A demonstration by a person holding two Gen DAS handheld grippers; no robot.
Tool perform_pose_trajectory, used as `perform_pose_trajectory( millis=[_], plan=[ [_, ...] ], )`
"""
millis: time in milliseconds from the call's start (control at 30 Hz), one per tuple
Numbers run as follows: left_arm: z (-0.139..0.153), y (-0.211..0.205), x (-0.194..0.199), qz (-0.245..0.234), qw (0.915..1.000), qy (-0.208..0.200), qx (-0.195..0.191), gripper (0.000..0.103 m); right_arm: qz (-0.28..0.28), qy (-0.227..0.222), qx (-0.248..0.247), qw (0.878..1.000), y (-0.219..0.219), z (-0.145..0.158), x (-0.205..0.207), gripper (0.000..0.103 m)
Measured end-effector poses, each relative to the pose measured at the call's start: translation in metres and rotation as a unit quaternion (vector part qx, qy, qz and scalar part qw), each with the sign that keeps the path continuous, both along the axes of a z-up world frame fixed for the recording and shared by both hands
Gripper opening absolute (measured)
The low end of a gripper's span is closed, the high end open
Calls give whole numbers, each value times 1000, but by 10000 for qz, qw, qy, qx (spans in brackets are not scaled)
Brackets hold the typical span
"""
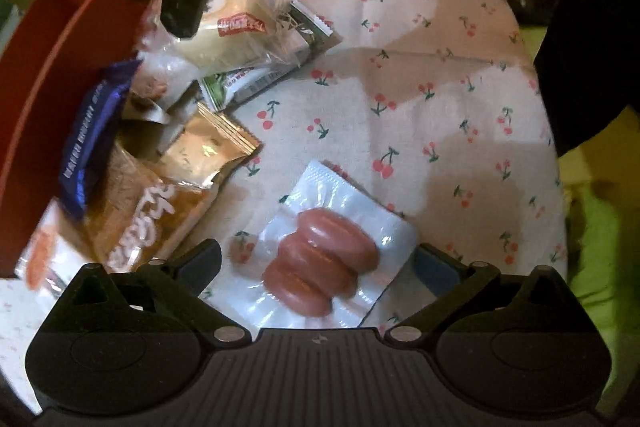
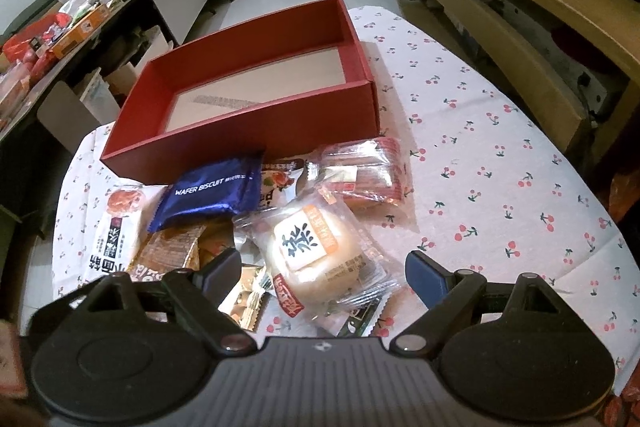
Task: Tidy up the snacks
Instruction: 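Close the right gripper on the clear bun bag while the left gripper hovers over the snacks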
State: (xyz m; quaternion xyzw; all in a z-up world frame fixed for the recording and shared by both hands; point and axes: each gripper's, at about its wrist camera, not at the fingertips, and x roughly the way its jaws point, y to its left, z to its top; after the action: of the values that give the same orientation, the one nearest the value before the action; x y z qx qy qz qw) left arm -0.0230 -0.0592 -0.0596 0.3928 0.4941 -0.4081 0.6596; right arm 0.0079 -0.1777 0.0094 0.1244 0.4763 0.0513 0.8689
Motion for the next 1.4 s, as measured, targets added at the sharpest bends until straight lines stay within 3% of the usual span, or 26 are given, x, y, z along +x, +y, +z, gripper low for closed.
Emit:
perform_pose_trajectory(
  millis=[167, 333, 433, 667, 733, 800, 1067, 1400],
  plan=[
    [1, 21, 2, 1021, 9943, 238, -211, 98, -143, -100, 117, 9998, -9, 6, 2, 95],
    [9, 29, -13, 1762, 9836, 163, -342, 79, -204, -101, 152, 9996, -14, 6, 1, 95],
    [11, 34, -20, 2000, 9788, 67, -438, 80, -294, -73, 179, 9994, -18, 5, 0, 95],
    [7, 13, -4, 1768, 9835, -228, -304, 98, -258, 2, 131, 9996, -17, 1, 0, 95],
    [6, 6, -1, 1714, 9840, -177, -449, 95, -315, -17, 155, 9994, -21, 2, 1, 95],
    [9, 9, -2, 1839, 9809, 65, -627, 83, -427, -59, 211, 9988, -29, 4, 2, 95],
    [16, 28, -4, 2325, 9696, 97, -758, 78, -604, 97, 154, 9980, -35, -2, 11, 95],
    [28, 48, 6, 2857, 9517, 300, -1082, 78, 563, 61, -601, 9966, 18, -7, 26, 96]
  ],
)
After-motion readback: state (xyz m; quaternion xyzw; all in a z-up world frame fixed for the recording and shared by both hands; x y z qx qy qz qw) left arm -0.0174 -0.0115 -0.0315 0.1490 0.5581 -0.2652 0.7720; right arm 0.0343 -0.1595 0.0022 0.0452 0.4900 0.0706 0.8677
